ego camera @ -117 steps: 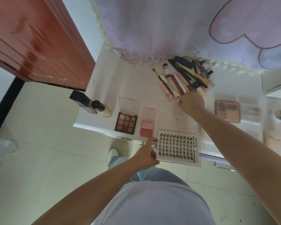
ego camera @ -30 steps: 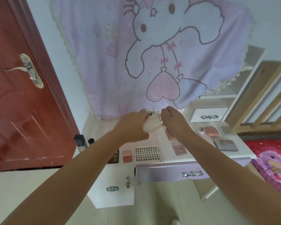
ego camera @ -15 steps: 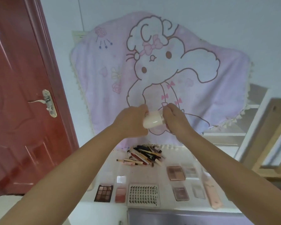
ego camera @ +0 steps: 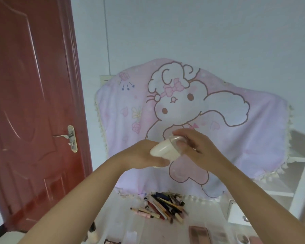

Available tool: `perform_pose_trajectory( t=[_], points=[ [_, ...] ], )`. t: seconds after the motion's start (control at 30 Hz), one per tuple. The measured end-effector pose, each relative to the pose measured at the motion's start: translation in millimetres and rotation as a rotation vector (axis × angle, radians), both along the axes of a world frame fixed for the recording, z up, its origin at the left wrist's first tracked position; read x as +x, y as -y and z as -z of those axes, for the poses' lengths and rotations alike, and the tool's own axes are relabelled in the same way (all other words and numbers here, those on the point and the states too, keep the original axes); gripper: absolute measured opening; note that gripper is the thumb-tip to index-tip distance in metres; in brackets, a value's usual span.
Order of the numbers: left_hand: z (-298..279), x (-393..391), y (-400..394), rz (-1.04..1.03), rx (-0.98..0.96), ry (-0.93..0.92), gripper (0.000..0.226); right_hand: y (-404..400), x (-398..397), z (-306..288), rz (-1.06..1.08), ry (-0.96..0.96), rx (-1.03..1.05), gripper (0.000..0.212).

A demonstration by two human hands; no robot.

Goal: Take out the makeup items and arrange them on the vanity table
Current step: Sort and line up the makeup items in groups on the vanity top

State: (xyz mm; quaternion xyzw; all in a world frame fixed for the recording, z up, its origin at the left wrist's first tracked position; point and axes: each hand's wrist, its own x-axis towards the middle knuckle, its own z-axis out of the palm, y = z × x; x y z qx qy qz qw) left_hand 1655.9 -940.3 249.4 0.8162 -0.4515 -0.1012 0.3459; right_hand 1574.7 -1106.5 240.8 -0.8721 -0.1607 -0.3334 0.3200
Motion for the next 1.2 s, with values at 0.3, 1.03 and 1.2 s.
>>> perform_pose_trajectory(
  t=[0.3, 1.03, 1.2],
  points=[
    [34, 6, -14, -0.312, -0.187, 0.714, 0.037, -12, 17, 18, -0.173, -0.155, 0.374, 0.033],
    [56, 3, -32, -0.399, -0.402, 0.227, 0.035, -26, 29, 21, -0.373, -0.225, 0.607, 0.059],
    [58, -1, -30, -0.384, -0.369, 0.203, 0.035, -22, 30, 24, -0.227, -0.323, 0.545, 0.017]
  ],
)
